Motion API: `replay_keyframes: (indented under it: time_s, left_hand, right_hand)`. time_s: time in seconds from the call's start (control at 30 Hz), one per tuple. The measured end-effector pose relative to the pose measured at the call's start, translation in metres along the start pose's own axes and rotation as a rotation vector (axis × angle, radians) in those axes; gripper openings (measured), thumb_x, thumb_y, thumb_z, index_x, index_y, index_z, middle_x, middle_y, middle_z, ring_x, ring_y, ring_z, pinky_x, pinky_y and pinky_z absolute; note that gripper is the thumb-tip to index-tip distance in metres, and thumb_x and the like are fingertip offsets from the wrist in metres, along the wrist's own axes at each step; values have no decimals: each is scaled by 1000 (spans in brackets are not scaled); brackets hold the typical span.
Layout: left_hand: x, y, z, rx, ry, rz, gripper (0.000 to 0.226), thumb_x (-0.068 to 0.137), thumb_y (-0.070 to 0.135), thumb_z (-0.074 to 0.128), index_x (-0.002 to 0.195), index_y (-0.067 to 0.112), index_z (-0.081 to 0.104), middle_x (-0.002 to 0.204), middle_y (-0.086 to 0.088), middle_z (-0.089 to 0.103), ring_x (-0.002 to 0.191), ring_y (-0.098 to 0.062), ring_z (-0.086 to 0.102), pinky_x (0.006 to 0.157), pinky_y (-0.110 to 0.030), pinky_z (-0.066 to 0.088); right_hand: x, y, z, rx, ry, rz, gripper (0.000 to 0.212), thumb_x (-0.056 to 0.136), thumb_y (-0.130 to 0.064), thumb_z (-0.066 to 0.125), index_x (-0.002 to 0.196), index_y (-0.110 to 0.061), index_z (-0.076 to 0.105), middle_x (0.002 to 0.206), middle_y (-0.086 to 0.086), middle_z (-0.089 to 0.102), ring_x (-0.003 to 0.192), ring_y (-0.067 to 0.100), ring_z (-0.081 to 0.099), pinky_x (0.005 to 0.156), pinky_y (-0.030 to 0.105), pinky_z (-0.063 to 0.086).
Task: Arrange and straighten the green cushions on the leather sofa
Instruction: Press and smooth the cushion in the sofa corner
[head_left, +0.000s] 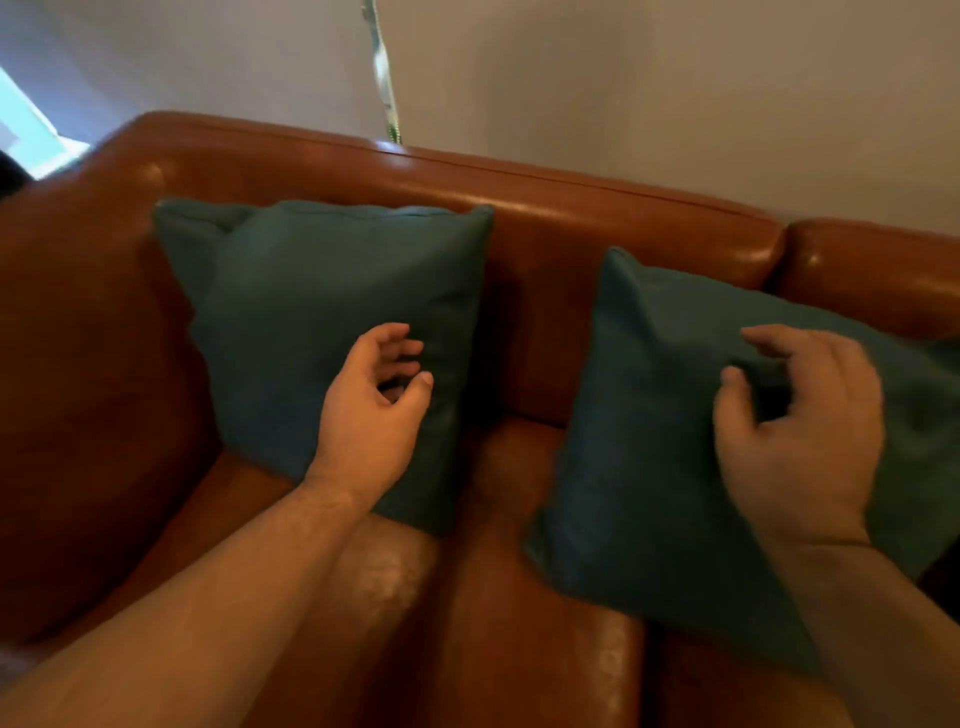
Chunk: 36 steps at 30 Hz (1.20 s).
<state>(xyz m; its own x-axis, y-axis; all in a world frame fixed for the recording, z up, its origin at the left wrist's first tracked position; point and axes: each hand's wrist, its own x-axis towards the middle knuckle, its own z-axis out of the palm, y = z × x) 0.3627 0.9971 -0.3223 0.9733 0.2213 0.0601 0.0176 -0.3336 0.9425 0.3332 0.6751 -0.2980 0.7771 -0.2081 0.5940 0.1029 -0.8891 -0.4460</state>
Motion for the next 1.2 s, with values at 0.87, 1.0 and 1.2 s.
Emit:
replay_keyframes:
  time_s: [0.87,1.0,1.2]
  left_hand:
    - [93,-113,-202,41,-1,-355,150,39,65,101,165,20,32,156,-1,51,135,-16,55,117,-43,48]
    - [101,-127,-205,32,-50,-284,127,35,78,96,144,23,59,148,-1,61,131,-13,64,114,-42,52]
    - [96,-136,-199,-37,-23,-302,111,25,87,90,114,33,52,126,6,66,119,-12,68,109,-46,55]
  right_hand:
    - [-50,-187,187,586,-629,615,128,48,-78,93,155,-47,31,143,-25,51,137,13,54,113,47,49]
    - [-52,-180,200,609,-580,632,138,40,-84,90,156,-44,25,136,-30,49,126,3,53,100,27,47]
    - [-66,-186,203,650,-494,643,130,47,-85,88,154,-46,26,124,-40,51,110,-19,52,96,23,48]
